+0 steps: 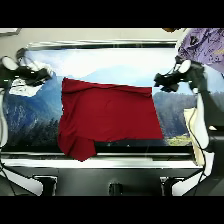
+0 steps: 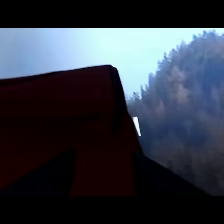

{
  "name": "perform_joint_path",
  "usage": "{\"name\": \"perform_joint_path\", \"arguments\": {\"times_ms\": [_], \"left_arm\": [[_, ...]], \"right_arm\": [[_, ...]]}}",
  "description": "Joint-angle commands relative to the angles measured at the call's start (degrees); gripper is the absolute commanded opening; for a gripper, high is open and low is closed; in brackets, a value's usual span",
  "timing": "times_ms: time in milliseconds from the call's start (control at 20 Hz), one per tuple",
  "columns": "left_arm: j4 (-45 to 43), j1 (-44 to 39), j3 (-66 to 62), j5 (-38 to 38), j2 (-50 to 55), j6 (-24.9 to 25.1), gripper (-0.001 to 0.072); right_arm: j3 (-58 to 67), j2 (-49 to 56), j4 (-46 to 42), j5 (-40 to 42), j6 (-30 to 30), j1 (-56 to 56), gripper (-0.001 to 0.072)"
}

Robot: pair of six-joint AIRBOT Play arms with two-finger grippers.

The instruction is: Fold the clothes and pants, and hang the long-sleeved shirts on hangers.

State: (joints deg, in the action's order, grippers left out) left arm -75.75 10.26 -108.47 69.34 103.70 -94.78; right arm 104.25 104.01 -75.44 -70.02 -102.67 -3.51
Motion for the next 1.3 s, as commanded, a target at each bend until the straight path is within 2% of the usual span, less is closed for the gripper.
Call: {"name": "perform_joint_path", "arguments": {"times_ms": [0, 50, 100, 200, 350, 450, 750, 1050, 1100, 1150, 1200, 1250], "left_arm": [[-1.0, 7.0, 6.5, 11.2, -8.4, -0.9, 0.0556], [-1.0, 9.0, 11.8, 11.0, -12.4, -0.8, 0.0552], [-0.9, 10.6, 17.8, 9.5, -16.6, -0.9, 0.054], [-0.5, 13.2, 31.2, 5.7, -25.6, -0.9, 0.054], [0.7, 14.8, 49.0, 1.5, -37.4, -0.9, 0.054], [0.8, 14.9, 56.4, 0.0, -42.3, -0.9, 0.054], [0.8, 14.9, 61.2, 0.0, -43.8, -0.9, 0.0523], [0.8, 14.9, 61.2, 0.0, -43.8, -0.9, 0.0524], [1.2, 14.9, 61.2, 0.0, -43.7, -2.4, 0.0524], [1.9, 14.9, 61.2, 0.7, -43.7, -4.3, 0.0524], [2.1, 14.9, 61.5, 1.1, -43.7, -4.2, 0.0524], [2.9, 14.9, 62.1, 1.0, -43.7, -3.4, 0.0524]], "right_arm": [[-0.5, -4.4, 2.1, -14.0, 13.4, -7.0, 0.0435], [-3.3, -6.1, 8.7, -13.9, 15.9, -10.9, 0.0399], [-7.9, -7.9, 15.2, -13.9, 21.8, -14.1, 0.0349], [-20.2, -12.0, 22.4, -13.8, 26.0, -19.9, 0.0356], [-37.5, -17.3, 24.0, -12.3, 29.6, -25.0, 0.0441], [-45.4, -18.7, 23.7, -11.5, 33.0, -25.1, 0.044], [-57.7, -18.7, 22.4, -6.9, 38.1, -24.5, 0.0441], [-59.3, -18.7, 22.6, -4.7, 39.7, -24.4, 0.044], [-59.3, -18.7, 23.2, -4.3, 39.7, -24.4, 0.0439], [-59.3, -18.7, 24.1, -4.3, 39.7, -24.4, 0.0427], [-59.3, -18.7, 24.7, -4.5, 39.7, -24.0, 0.042], [-59.3, -18.7, 24.3, -4.5, 39.7, -22.9, 0.0385]]}}
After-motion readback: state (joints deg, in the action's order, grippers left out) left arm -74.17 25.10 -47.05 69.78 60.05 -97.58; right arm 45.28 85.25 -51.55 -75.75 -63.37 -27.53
